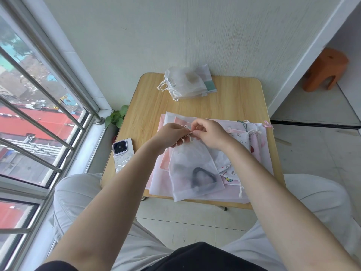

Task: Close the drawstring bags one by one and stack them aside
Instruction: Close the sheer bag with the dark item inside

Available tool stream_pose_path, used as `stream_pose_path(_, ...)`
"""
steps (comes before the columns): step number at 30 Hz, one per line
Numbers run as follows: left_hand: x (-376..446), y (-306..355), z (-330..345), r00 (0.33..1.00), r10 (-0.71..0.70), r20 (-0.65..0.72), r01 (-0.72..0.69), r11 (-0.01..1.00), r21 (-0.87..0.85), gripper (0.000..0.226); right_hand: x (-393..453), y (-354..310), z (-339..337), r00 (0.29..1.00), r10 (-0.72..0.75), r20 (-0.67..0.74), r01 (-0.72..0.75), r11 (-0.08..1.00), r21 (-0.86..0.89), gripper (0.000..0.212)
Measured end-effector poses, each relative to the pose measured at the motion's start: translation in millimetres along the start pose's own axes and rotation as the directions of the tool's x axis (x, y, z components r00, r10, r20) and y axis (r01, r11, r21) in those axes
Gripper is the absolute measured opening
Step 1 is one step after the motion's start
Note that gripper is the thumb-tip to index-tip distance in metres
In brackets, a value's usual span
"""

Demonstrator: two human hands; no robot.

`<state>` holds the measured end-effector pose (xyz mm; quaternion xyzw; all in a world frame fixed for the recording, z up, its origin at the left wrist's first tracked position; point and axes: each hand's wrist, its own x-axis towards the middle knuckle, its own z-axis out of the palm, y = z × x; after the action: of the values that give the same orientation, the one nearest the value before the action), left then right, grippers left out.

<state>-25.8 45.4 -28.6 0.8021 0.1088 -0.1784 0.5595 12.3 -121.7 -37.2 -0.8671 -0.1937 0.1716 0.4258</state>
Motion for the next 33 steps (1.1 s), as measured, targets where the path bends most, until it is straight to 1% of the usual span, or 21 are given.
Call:
stream_pose_path(5,6,-9,-1,0.993,0.016,-0.119,-0.023,0.998,-0.054,0.019,-4,6,-10,0.994,0.062,0.091,-0.066,0.997,0.039,0.021)
stream_pose_path(7,6,-9,1,0.99,0.032,-0.139,-0.038,0.999,-0.039,0.016,-5,8,-11,0.99,0.084,0.117,-0.095,0.991,0.093,0.018)
stream_pose_path(10,6,-9,6,0.984,0.091,-0.152,-0.095,0.995,-0.017,0.009,-6,2,-10,0.99,0.099,0.102,-0.12,0.967,0.224,0.007)
stream_pose_path(12,6,-9,8,0.984,0.111,-0.138,-0.117,0.993,-0.031,0.007,-6,-4,-7,0.993,0.093,0.075,-0.111,0.944,0.309,0.02)
stream_pose_path(13,7,-9,8,0.984,0.113,-0.135,-0.119,0.992,-0.038,0.009,-6,-7,-5,0.995,0.088,0.049,-0.099,0.945,0.313,0.023)
stream_pose_path(16,7,-9,9,0.979,0.121,-0.161,-0.125,0.992,-0.019,0.012,-4,-10,-1,0.996,0.086,-0.027,-0.079,0.977,0.198,0.024)
stream_pose_path(19,6,-10,9,0.976,0.11,-0.187,-0.121,0.992,-0.046,0.014,-2,-11,1,0.993,0.088,-0.073,-0.082,0.993,0.081,0.024)
stream_pose_path(23,4,-9,10,0.968,0.102,-0.23,-0.121,0.99,-0.07,0.015,-3,-13,1,0.991,0.065,-0.114,-0.061,0.997,0.038,0.021)
stream_pose_path(25,3,-7,10,0.963,0.088,-0.256,-0.123,0.985,-0.124,0.016,-4,-13,1,0.99,0.043,-0.131,-0.041,0.999,0.02,0.02)
stream_pose_path(29,1,-3,6,0.966,0.07,-0.251,-0.121,0.973,-0.194,0.022,-3,-12,3,0.986,0.01,-0.168,-0.012,1.0,-0.011,0.016)
stream_pose_path(30,1,-2,5,0.967,0.072,-0.243,-0.116,0.978,-0.173,0.021,-2,-11,4,0.984,0.008,-0.176,-0.011,1.0,-0.013,0.015)
stream_pose_path(33,1,-1,2,0.98,0.064,-0.186,-0.07,0.997,-0.027,0.019,-3,-12,5,0.98,0.004,-0.199,-0.014,0.999,-0.049,0.007)
